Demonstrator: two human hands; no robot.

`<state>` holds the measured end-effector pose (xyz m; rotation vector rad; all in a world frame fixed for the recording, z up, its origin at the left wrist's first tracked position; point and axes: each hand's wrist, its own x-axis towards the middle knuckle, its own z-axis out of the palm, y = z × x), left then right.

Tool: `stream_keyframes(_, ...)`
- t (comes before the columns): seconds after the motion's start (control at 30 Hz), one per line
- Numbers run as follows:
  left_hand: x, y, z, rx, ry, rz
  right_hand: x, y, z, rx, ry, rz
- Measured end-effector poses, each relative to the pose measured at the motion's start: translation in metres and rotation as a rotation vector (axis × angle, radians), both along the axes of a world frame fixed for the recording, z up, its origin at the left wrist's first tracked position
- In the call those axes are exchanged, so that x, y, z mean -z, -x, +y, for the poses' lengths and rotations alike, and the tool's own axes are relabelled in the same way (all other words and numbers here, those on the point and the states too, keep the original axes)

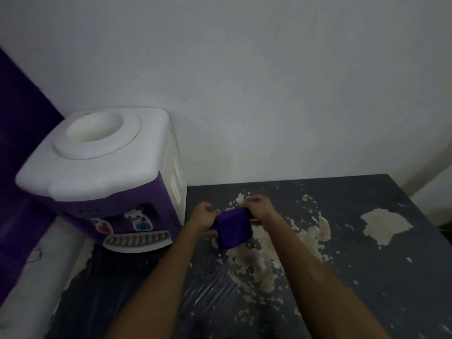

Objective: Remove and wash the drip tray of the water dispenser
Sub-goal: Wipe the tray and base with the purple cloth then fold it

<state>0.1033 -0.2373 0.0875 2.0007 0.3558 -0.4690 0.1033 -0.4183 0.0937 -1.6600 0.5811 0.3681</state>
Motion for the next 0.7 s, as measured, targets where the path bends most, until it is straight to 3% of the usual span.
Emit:
stream_keyframes(0.1, -0.011, -0.022, 0.004, -0.081, 0.055, -0.159, -0.008, -0.018, 0.006, 0.058, 0.022, -0.179)
stream_keyframes(0.27, 0.003, -0.028, 0.006, -0.175, 0.173, -0.217, 0.001, -0.024, 0.006, 0.137, -0.112, -0.225)
stream_keyframes(0.53, 0.088, 0.02, 0.0, -0.066, 0.014, 0.038, 0.082, 0.02, -0.008, -0.043, -0.029, 0.141)
stream_keyframes(0.63, 0.1, 0.031, -0.003, -0.101, -0.1, 0.027, 0.095, 0.024, -0.012, -0.164, 0.168, 0.113)
stream_keyframes(0.7, 0.098, 0.03, -0.008, -0.122, -0.294, 0.022, 0.096, 0.024, -0.012, -0.244, 0.332, 0.081)
